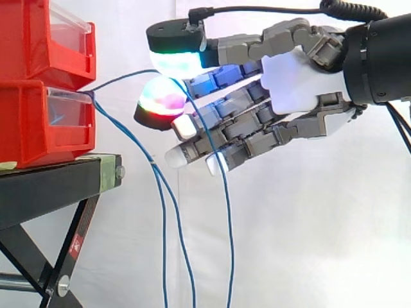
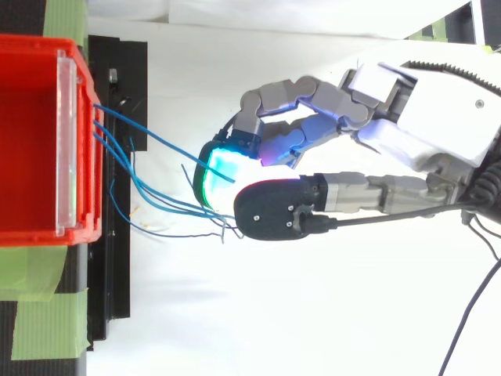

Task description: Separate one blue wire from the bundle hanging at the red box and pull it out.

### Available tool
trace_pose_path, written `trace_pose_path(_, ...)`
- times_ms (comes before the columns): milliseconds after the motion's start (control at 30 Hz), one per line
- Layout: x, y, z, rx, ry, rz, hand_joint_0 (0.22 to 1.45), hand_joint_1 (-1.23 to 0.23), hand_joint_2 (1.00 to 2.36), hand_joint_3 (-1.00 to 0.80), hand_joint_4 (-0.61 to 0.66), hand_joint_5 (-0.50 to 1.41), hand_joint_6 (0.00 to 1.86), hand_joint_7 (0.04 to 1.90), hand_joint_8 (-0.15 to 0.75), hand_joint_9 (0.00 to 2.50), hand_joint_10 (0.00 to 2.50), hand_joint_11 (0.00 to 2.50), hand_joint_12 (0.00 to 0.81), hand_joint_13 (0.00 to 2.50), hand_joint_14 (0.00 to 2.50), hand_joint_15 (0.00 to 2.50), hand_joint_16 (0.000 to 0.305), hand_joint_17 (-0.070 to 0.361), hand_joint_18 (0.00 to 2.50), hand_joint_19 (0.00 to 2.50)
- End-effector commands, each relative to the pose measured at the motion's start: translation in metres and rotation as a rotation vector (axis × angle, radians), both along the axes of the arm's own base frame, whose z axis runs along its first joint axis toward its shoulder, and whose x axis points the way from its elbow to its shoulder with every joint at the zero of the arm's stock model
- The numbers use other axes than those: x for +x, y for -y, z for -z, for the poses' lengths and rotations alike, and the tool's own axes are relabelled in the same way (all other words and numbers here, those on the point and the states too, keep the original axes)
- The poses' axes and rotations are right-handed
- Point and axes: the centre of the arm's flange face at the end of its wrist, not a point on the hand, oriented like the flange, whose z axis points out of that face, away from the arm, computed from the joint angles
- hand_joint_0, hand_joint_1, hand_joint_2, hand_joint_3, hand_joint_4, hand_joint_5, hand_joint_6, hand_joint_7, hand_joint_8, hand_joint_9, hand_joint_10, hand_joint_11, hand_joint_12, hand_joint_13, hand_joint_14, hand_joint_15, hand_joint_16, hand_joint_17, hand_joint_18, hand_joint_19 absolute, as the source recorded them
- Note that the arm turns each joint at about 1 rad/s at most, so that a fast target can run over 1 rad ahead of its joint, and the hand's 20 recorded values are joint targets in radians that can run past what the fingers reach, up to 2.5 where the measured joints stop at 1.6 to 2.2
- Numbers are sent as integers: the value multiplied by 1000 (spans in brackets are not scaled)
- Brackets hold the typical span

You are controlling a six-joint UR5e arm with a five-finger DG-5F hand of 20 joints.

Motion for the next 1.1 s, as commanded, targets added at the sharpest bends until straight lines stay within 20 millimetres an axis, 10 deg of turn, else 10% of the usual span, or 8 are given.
trace_pose_path(0, 0, 0, 1, 0, -1, 1, 595, -631, 1022, -202, 136, -160, 789, 1127, 320, 885, 20, 1119, 354, 672, 23, 698, 43, 97, 710, 854)
trace_pose_path(1067, -19, 6, 9, 25, -133, 15, 599, -777, 1035, 55, -120, -121, 806, 1125, 235, 1064, 22, 1204, 321, 662, 24, 637, 40, 90, 723, 789)
